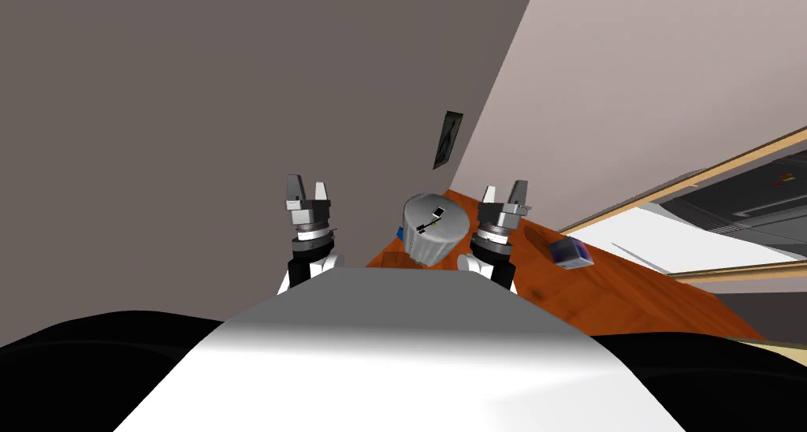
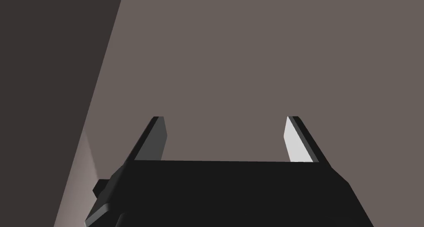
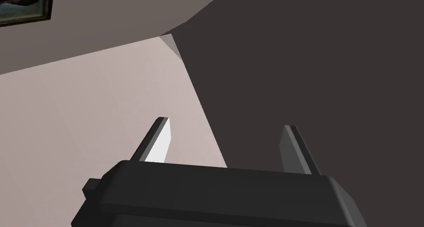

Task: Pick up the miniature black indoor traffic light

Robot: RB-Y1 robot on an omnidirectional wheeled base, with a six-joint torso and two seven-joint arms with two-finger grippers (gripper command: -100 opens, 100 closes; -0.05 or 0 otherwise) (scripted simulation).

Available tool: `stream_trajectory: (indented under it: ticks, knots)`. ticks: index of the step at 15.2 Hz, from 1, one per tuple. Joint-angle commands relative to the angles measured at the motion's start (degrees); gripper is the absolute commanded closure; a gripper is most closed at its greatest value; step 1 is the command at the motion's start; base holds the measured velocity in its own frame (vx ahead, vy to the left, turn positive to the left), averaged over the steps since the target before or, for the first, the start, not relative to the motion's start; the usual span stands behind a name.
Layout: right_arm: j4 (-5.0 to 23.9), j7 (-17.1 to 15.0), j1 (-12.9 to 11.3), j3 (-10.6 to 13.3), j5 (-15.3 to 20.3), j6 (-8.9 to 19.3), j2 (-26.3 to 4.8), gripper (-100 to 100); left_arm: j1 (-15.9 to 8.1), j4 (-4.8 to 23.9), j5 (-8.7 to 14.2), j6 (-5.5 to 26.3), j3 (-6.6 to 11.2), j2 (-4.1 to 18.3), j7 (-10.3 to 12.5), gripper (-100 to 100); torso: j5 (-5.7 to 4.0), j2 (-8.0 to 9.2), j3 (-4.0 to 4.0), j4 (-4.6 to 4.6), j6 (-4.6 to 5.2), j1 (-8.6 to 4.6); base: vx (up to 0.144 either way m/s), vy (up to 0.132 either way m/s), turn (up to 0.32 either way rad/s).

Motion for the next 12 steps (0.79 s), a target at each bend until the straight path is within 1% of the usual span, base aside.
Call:
stream_trajectory:
  ticks: [1,2,3,5,6,8,9,10,11,12]
  knots:
    - [0.7,0.7,-0.6,0.7,0.0,0.1,-2.1,-100,0.0,0.0,0.0,0.0,0.00,0.0,0.0,0,0.00,0.00,0.00,0.00,0.00,0.00,0.000,0.000,0.000]
    - [1.3,1.4,-1.2,1.5,0.0,0.2,-3.7,-100,0.0,0.0,0.0,0.0,0.00,0.0,0.0,0,0.00,0.00,0.00,0.00,-0.01,-0.01,0.000,0.000,0.020]
    - [1.3,1.4,-1.2,1.5,0.0,0.2,-3.7,-100,0.0,0.0,0.0,0.0,0.00,0.0,0.0,0,0.00,-0.01,-0.01,0.00,-0.02,-0.02,0.000,-0.002,0.021]
    - [3.3,3.6,-3.0,3.7,-0.1,0.6,-6.8,-100,0.0,0.0,0.0,0.0,0.00,0.0,0.0,0,-0.01,-0.02,-0.01,-0.01,-0.01,-0.02,0.001,-0.003,0.023]
    - [3.3,3.6,-3.0,3.7,-0.1,0.6,-7.2,-100,0.0,0.0,0.0,0.0,0.00,0.0,0.0,0,-0.01,-0.02,-0.01,-0.01,-0.01,-0.03,0.001,-0.003,0.020]
    - [6.1,6.5,-5.5,6.6,-0.2,1.1,-10.3,-100,0.0,0.0,0.0,0.0,0.00,0.0,0.0,0,-0.01,-0.03,-0.02,-0.01,-0.02,-0.03,0.001,-0.003,0.027]
    - [6.1,6.6,-5.5,6.7,-0.2,1.1,-10.7,-100,0.0,0.0,0.0,0.0,0.00,0.0,0.0,0,-0.01,-0.05,-0.03,-0.01,-0.03,-0.03,0.002,-0.003,0.039]
    - [7.7,8.4,-6.9,8.5,-0.2,1.4,-12.5,-100,0.0,0.0,0.0,0.0,0.00,0.0,0.0,0,-0.01,-0.04,-0.03,-0.01,-0.01,-0.02,0.003,-0.002,0.039]
    - [7.7,8.4,-6.9,8.5,-0.2,1.4,-12.6,-100,0.0,0.0,0.0,0.0,0.00,0.0,0.0,0,-0.01,-0.04,-0.03,-0.01,-0.02,-0.02,0.003,-0.003,0.026]
    - [9.5,10.3,-8.6,10.5,-0.3,1.7,-14.4,-100,0.0,0.0,0.0,0.0,0.00,0.0,0.0,0,-0.01,-0.04,-0.03,-0.01,-0.01,-0.02,0.003,-0.003,0.029]
